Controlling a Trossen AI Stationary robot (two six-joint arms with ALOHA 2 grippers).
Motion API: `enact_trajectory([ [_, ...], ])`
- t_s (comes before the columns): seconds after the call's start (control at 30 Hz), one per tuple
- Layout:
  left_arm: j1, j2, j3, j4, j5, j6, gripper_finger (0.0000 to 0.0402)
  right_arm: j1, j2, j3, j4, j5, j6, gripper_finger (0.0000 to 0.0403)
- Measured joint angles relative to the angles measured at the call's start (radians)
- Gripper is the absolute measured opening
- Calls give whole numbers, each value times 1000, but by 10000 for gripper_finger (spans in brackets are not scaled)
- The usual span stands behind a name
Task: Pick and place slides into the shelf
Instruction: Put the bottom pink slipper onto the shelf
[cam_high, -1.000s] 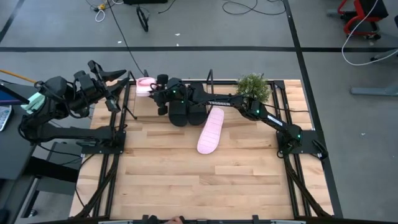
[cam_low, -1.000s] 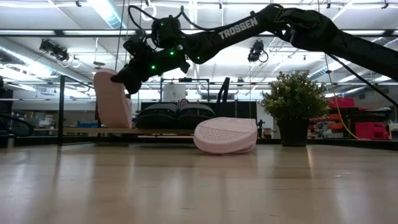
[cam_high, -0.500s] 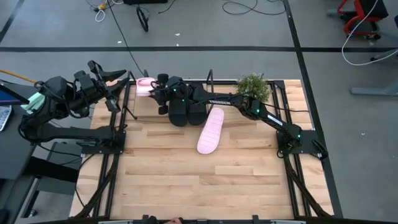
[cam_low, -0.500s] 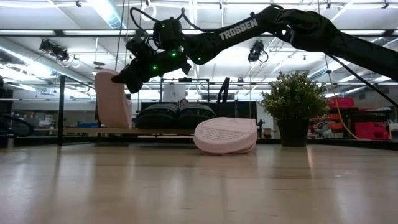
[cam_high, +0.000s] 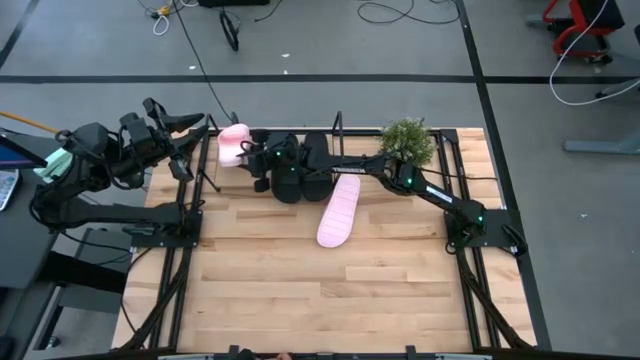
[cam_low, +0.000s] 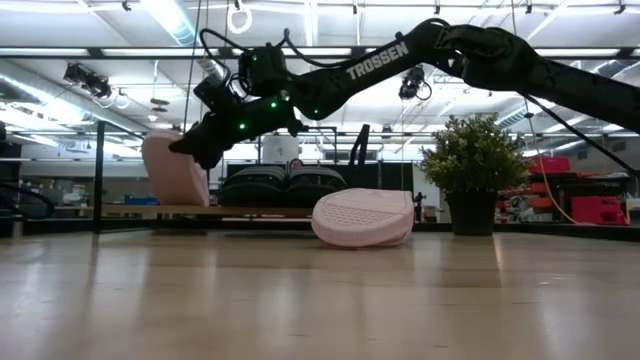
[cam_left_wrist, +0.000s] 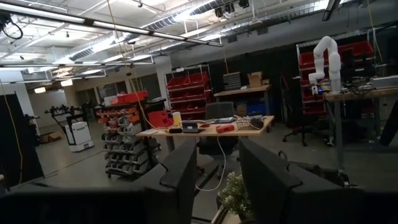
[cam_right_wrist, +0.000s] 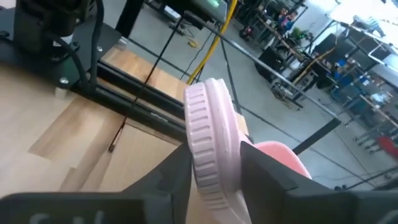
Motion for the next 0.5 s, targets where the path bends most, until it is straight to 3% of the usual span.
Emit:
enact_trajectory([
  [0.5, 0, 0, 0, 0, 0, -1, 129, 2, 0, 0, -6, -39, 72, 169],
])
